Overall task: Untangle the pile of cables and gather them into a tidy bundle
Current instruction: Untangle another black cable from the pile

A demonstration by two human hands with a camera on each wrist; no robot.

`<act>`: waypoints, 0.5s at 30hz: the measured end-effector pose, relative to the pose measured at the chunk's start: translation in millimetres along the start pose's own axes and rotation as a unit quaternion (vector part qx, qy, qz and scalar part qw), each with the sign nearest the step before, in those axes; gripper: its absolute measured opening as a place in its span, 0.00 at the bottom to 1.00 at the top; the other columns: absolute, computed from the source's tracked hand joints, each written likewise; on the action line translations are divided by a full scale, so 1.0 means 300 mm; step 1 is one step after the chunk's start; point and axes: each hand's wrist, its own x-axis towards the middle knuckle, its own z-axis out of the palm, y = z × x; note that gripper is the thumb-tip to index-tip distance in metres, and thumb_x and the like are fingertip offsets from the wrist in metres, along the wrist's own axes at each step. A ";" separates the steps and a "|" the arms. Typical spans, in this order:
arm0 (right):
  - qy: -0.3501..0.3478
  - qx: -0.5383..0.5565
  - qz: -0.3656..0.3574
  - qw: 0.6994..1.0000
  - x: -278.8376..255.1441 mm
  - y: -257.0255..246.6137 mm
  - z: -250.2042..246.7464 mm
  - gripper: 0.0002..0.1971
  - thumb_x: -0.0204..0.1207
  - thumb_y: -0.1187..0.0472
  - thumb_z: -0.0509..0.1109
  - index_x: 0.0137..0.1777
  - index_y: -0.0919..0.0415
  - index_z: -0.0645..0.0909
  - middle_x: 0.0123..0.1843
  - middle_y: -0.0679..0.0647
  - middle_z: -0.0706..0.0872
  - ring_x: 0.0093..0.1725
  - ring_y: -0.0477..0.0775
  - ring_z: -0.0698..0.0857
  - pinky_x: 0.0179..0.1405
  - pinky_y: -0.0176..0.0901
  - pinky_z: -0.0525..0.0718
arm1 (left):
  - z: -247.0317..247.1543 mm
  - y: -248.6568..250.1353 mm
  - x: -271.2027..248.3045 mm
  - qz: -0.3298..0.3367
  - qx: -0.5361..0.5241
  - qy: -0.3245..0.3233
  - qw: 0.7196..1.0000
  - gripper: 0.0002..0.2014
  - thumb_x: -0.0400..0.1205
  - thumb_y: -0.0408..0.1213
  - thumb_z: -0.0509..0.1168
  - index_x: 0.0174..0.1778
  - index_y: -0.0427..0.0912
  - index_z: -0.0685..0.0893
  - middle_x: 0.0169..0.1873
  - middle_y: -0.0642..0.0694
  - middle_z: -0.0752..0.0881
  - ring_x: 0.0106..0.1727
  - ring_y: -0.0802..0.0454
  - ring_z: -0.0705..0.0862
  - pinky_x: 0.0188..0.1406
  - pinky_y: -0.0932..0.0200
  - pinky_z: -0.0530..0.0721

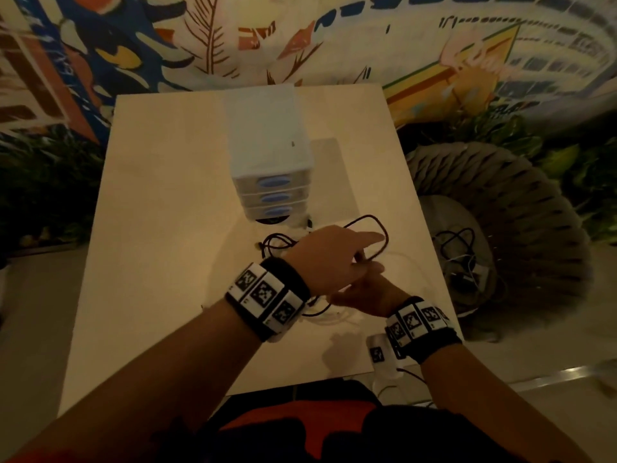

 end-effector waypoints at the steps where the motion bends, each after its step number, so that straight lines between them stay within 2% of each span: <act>1: -0.029 0.025 0.005 0.999 -0.006 0.004 -0.001 0.19 0.77 0.69 0.78 0.59 0.49 0.76 0.47 0.35 0.84 0.44 0.34 0.86 0.41 0.16 0.76 | 0.011 -0.012 0.006 -0.010 -0.017 -0.012 1.000 0.28 0.86 0.55 0.64 0.82 0.55 0.73 0.63 0.53 0.89 0.54 0.56 0.88 0.60 0.55 0.85; 2: -0.045 0.042 0.014 0.998 -0.011 -0.004 -0.001 0.16 0.77 0.63 0.79 0.55 0.45 0.79 0.45 0.37 0.86 0.41 0.30 0.86 0.40 0.19 0.78 | 0.016 -0.024 0.009 -0.018 -0.036 -0.010 0.999 0.27 0.85 0.57 0.65 0.81 0.56 0.74 0.65 0.55 0.88 0.53 0.58 0.88 0.60 0.57 0.85; 3: -0.043 0.047 0.019 0.998 -0.009 -0.003 0.004 0.13 0.77 0.54 0.79 0.55 0.40 0.80 0.48 0.39 0.88 0.42 0.29 0.86 0.42 0.22 0.80 | 0.012 -0.036 0.006 -0.024 -0.056 0.011 0.998 0.24 0.86 0.57 0.64 0.78 0.55 0.79 0.67 0.56 0.87 0.52 0.60 0.89 0.60 0.58 0.86; 5: -0.007 0.092 0.010 0.996 0.001 -0.003 0.013 0.13 0.77 0.39 0.73 0.60 0.35 0.80 0.52 0.46 0.90 0.47 0.39 0.89 0.45 0.31 0.82 | -0.008 -0.070 -0.005 -0.044 -0.137 0.091 0.985 0.15 0.90 0.51 0.60 0.68 0.53 0.86 0.62 0.55 0.89 0.46 0.60 0.90 0.50 0.61 0.88; 6: 0.022 0.130 0.021 0.991 0.017 0.004 0.018 0.15 0.78 0.36 0.67 0.62 0.36 0.81 0.51 0.48 0.91 0.47 0.46 0.90 0.44 0.35 0.82 | -0.029 -0.092 -0.013 -0.068 -0.195 0.134 0.969 0.13 0.91 0.46 0.59 0.64 0.51 0.87 0.56 0.55 0.91 0.41 0.61 0.90 0.41 0.65 0.87; 7: 0.053 0.158 0.042 0.985 0.035 0.017 0.018 0.15 0.82 0.37 0.62 0.62 0.39 0.82 0.48 0.50 0.92 0.44 0.50 0.90 0.43 0.39 0.81 | -0.054 -0.116 -0.027 -0.100 -0.243 0.167 0.950 0.12 0.91 0.43 0.58 0.61 0.49 0.87 0.50 0.54 0.91 0.37 0.62 0.89 0.34 0.68 0.84; 8: 0.082 0.173 0.058 0.980 0.048 0.024 0.015 0.15 0.88 0.42 0.58 0.61 0.43 0.85 0.45 0.51 0.92 0.42 0.52 0.90 0.42 0.42 0.80 | -0.077 -0.148 -0.045 -0.129 -0.256 0.187 0.940 0.12 0.92 0.42 0.58 0.59 0.47 0.87 0.46 0.53 0.90 0.34 0.63 0.88 0.30 0.71 0.82; 9: 0.106 0.182 0.068 0.975 0.059 0.034 0.008 0.15 0.91 0.50 0.56 0.59 0.47 0.86 0.43 0.52 0.92 0.40 0.52 0.90 0.42 0.45 0.79 | -0.092 -0.195 -0.067 -0.156 -0.224 0.193 0.943 0.13 0.92 0.42 0.57 0.56 0.47 0.88 0.43 0.54 0.90 0.32 0.63 0.87 0.30 0.70 0.81; 11: 0.125 0.228 0.078 0.963 0.073 0.044 -0.011 0.16 0.90 0.61 0.54 0.57 0.53 0.86 0.41 0.54 0.92 0.37 0.54 0.89 0.41 0.47 0.78 | -0.102 -0.305 -0.116 -0.206 -0.106 0.154 0.960 0.15 0.91 0.45 0.57 0.51 0.48 0.89 0.40 0.53 0.91 0.35 0.57 0.88 0.38 0.60 0.85; 12: 0.122 0.260 0.085 0.954 0.073 0.041 -0.022 0.16 0.89 0.62 0.54 0.57 0.54 0.85 0.41 0.56 0.91 0.36 0.55 0.89 0.41 0.48 0.78 | -0.091 -0.360 -0.144 -0.236 -0.060 0.121 0.962 0.16 0.90 0.46 0.57 0.49 0.47 0.89 0.40 0.51 0.91 0.39 0.52 0.88 0.44 0.54 0.86; 13: 0.118 0.283 0.090 0.948 0.072 0.037 -0.032 0.15 0.89 0.60 0.55 0.59 0.56 0.85 0.41 0.56 0.91 0.37 0.56 0.89 0.42 0.48 0.79 | -0.073 -0.408 -0.169 -0.265 -0.029 0.088 0.960 0.16 0.89 0.47 0.57 0.49 0.46 0.89 0.42 0.49 0.90 0.43 0.47 0.88 0.49 0.49 0.86; 15: 0.116 0.299 0.093 0.943 0.065 0.031 -0.040 0.15 0.89 0.53 0.58 0.63 0.57 0.84 0.42 0.55 0.90 0.39 0.55 0.88 0.44 0.48 0.80 | -0.014 -0.470 -0.212 -0.315 0.011 0.022 0.949 0.18 0.88 0.55 0.58 0.52 0.48 0.87 0.46 0.49 0.89 0.48 0.44 0.86 0.53 0.48 0.84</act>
